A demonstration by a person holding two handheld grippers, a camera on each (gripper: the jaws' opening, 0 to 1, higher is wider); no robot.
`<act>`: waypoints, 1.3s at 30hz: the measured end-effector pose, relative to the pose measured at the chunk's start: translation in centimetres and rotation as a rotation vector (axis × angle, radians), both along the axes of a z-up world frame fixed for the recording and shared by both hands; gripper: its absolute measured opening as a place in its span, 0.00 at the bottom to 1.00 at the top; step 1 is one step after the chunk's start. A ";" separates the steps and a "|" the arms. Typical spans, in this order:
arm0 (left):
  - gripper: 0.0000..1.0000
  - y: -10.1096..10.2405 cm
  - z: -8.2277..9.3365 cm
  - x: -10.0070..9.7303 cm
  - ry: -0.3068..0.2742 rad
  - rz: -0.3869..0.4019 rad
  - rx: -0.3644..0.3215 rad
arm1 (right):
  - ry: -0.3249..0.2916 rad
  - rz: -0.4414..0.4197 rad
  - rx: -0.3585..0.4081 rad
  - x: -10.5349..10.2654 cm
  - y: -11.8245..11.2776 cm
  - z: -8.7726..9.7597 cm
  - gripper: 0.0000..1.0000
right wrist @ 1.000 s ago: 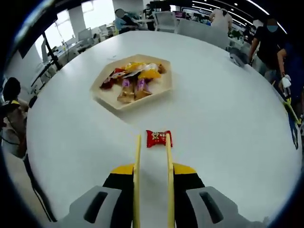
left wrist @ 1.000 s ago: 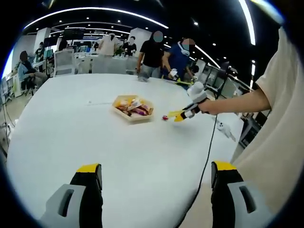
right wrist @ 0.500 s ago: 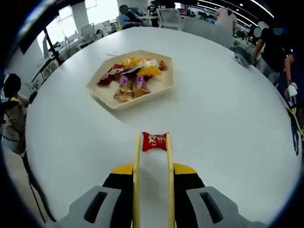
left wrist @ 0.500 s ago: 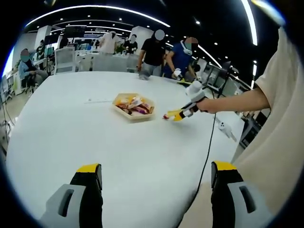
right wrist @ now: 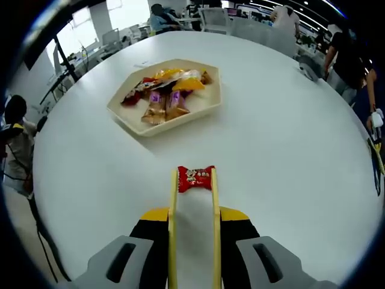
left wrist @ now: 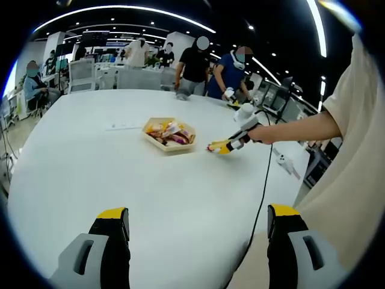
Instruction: Place the target food into the container with the food tongs after gripping and lifting it, then release it inside without dropping or visibly crushing the food.
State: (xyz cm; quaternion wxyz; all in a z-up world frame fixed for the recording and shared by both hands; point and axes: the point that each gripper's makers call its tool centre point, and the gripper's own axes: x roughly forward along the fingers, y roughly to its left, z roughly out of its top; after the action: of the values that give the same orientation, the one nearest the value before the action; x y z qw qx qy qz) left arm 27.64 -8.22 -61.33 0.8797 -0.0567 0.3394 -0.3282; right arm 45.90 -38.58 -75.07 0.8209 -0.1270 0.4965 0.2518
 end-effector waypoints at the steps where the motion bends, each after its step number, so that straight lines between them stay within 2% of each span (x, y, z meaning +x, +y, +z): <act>1: 0.96 0.0 0.0 0.0 0.000 0.000 0.000 | 0.001 0.000 0.001 0.0 0.0 0.0 0.28; 22: 0.96 0.1 0.0 -0.2 0.002 0.007 0.001 | 0.000 -0.002 -0.010 0.0 0.4 -0.1 0.23; 39: 0.96 -0.1 0.0 -0.3 0.003 0.002 -0.001 | -0.035 -0.028 0.027 0.1 0.5 0.6 0.23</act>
State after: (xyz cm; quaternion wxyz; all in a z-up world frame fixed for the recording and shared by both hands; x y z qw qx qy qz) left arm 27.36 -8.30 -61.37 0.8795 -0.0578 0.3405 -0.3274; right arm 46.01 -38.09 -74.50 0.8345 -0.1136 0.4804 0.2448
